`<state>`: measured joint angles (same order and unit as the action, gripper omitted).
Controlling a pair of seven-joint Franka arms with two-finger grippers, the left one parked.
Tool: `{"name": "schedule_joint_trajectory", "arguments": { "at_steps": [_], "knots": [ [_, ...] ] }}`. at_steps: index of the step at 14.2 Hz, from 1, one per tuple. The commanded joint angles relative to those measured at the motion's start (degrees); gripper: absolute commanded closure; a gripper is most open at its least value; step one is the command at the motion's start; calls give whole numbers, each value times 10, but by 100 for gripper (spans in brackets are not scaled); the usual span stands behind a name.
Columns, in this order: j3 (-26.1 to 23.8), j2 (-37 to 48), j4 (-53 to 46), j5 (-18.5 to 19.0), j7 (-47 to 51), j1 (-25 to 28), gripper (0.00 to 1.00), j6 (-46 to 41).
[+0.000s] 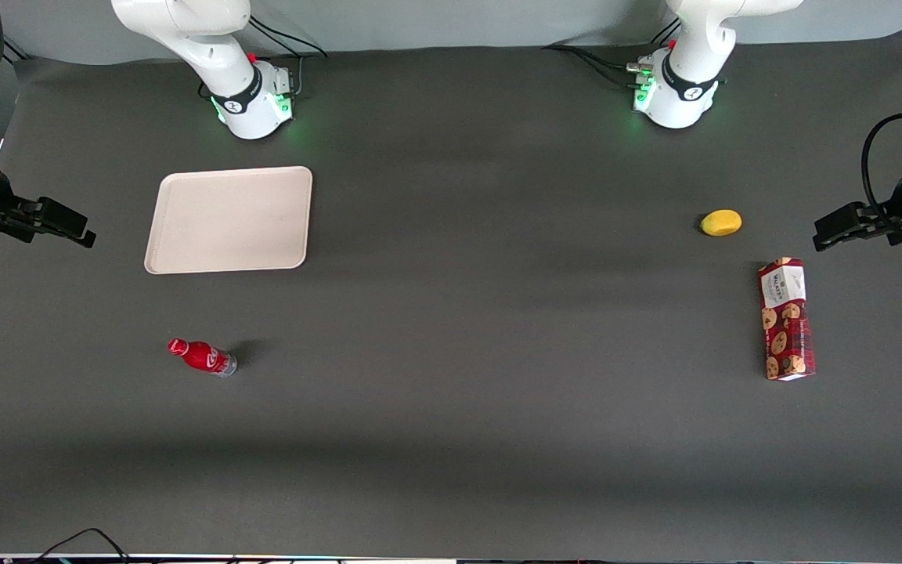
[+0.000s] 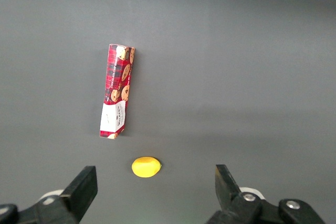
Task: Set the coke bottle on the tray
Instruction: 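Move the open right gripper down toward the red Coca-Cola bottle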
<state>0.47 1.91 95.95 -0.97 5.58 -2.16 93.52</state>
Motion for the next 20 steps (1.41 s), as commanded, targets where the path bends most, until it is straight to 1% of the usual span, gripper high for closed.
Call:
{"name": "schedule_joint_trajectory", "arguments": {
  "at_steps": [1,7,11,17,20],
  "knots": [
    [0,0,-6,7,-13,-5,0,-10],
    [0,-16,-10,5,-16,-1,0,-6],
    [-6,-78,-28,4,-18,1,0,24],
    [-8,-168,-27,0,-28,15,0,151],
    [-19,-201,-6,-7,-28,15,0,206]
  ]
}}
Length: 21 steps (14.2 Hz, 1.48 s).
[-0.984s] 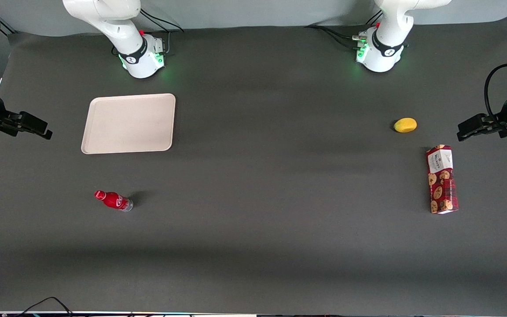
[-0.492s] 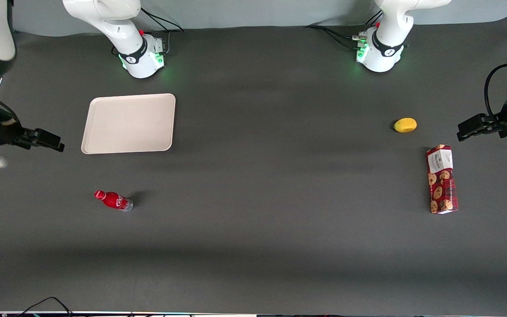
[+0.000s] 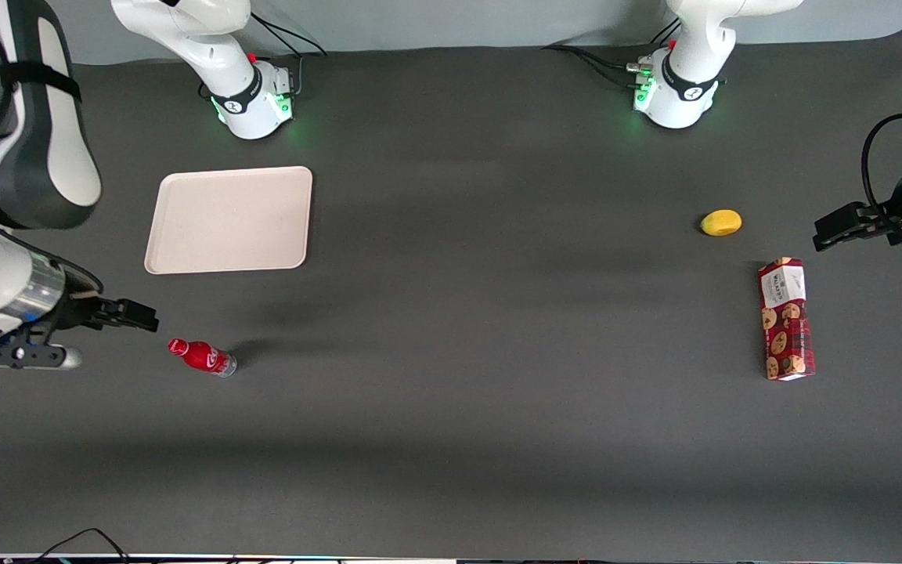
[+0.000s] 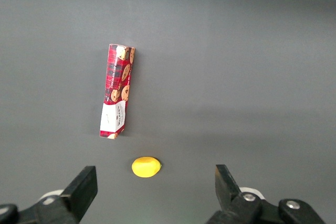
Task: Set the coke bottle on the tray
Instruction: 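Move the open right gripper down toward the red Coca-Cola bottle, then close the right gripper around the bottle's cap end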
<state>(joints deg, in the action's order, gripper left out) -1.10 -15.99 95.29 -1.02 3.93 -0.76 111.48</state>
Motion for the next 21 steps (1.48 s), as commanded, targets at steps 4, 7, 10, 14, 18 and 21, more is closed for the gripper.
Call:
{"name": "schedule_joint_trajectory", "arguments": {
  "at_steps": [4,7,10,14,18,21],
  "knots": [
    [-3,-26,57,-21,-12,1,0,93],
    [-3,-24,92,-21,-13,0,0,113],
    [-3,-11,152,-21,-22,0,0,187],
    [-3,-18,146,-20,-52,-2,0,195],
    [-2,-24,131,-21,-78,-6,0,196],
    [-1,-26,132,-21,-80,-6,0,196]
  ]
}}
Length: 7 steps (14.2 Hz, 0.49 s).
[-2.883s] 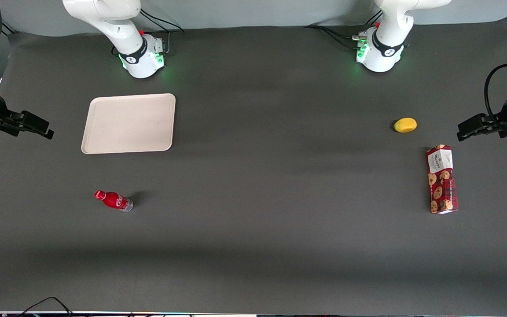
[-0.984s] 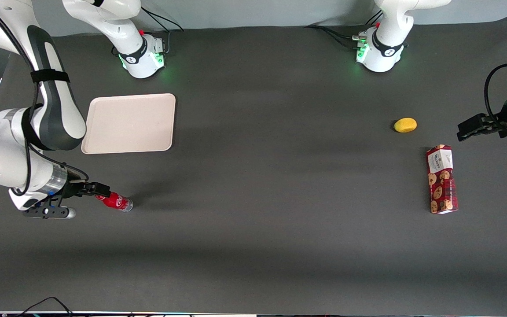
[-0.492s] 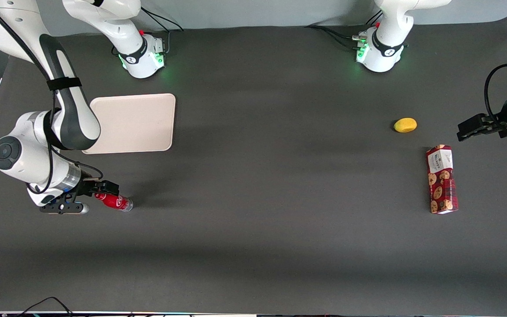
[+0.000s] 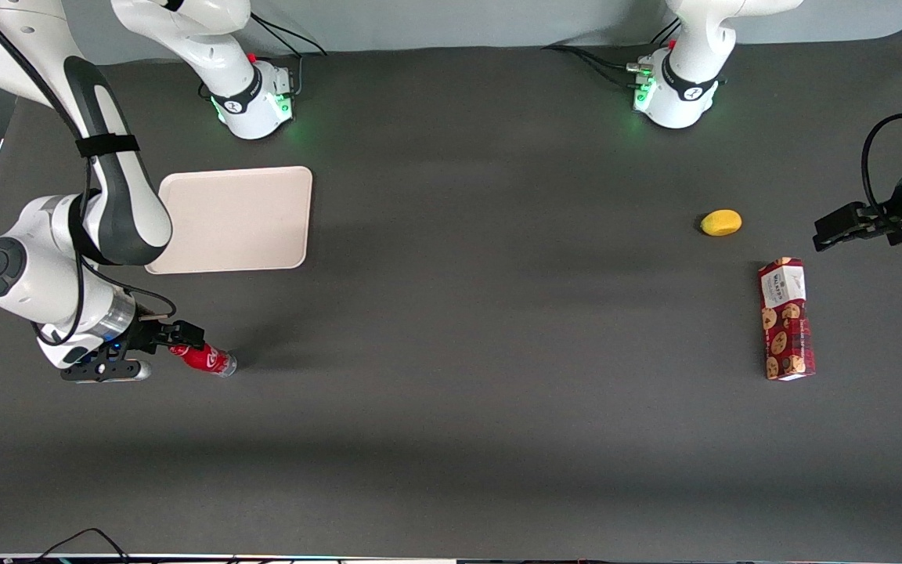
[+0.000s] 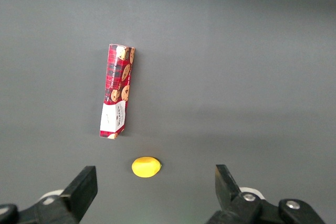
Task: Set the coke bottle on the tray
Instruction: 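Close the right gripper around the bottle's cap end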
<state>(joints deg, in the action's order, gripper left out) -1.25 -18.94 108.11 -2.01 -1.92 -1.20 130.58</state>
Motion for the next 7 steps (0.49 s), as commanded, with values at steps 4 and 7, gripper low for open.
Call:
{"name": "schedule_joint_trajectory", "arguments": {
  "at_steps": [4,7],
  "knots": [
    [1,2,5,-11,-24,-3,0,12],
    [3,-8,6,-11,-38,-3,0,21]
  ]
}}
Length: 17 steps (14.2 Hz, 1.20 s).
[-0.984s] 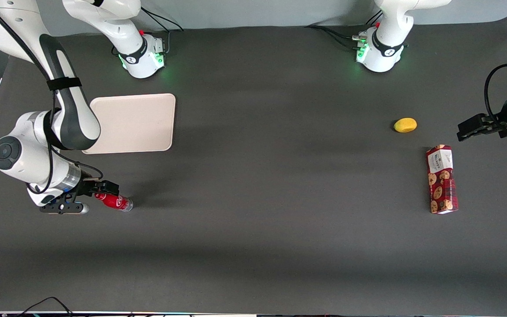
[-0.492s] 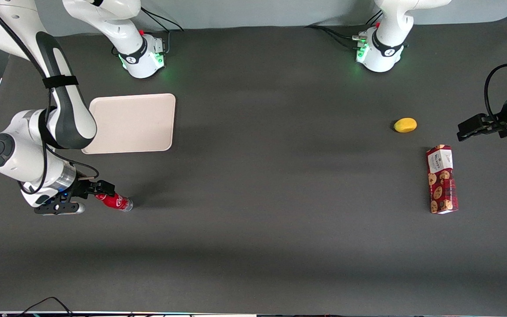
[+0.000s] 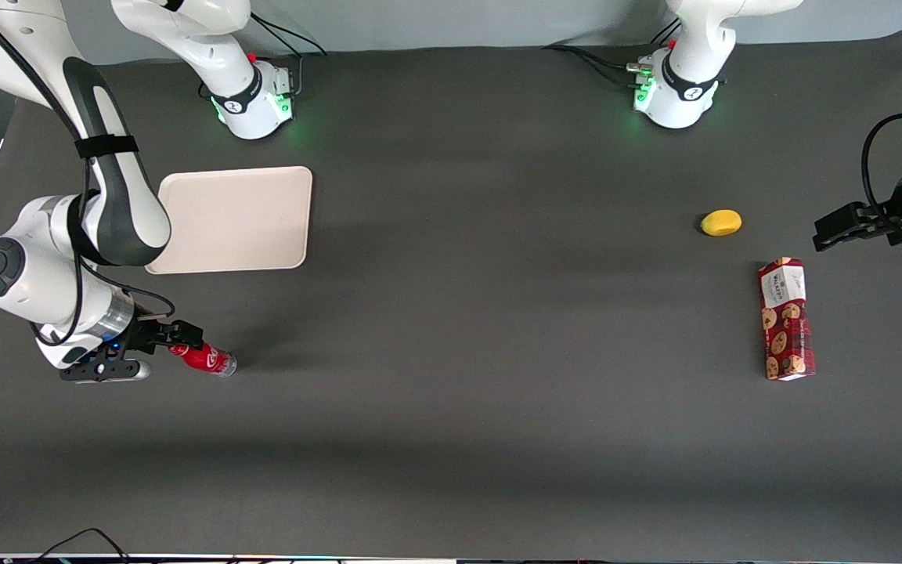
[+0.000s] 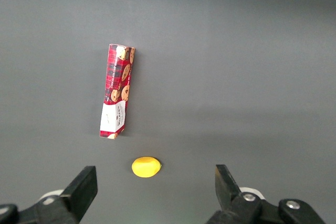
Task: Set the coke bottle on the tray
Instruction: 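Close the right gripper around the bottle's cap end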
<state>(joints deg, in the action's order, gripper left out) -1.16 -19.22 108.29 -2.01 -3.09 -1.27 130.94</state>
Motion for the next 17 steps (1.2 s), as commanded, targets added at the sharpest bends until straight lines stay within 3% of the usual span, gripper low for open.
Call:
{"name": "schedule_joint_trajectory", "arguments": {
  "at_steps": [1,6,7,8,13,17],
  "knots": [
    [2,-6,4,-12,-26,-2,0,18],
    [2,-11,4,-12,-26,-2,0,19],
    [2,-11,5,-12,-26,-2,6,19],
    [2,-11,5,-12,-26,-3,17,20],
    [1,-9,4,-12,-28,-2,100,19],
    [1,-5,3,-12,-28,0,100,15]
  ]
}}
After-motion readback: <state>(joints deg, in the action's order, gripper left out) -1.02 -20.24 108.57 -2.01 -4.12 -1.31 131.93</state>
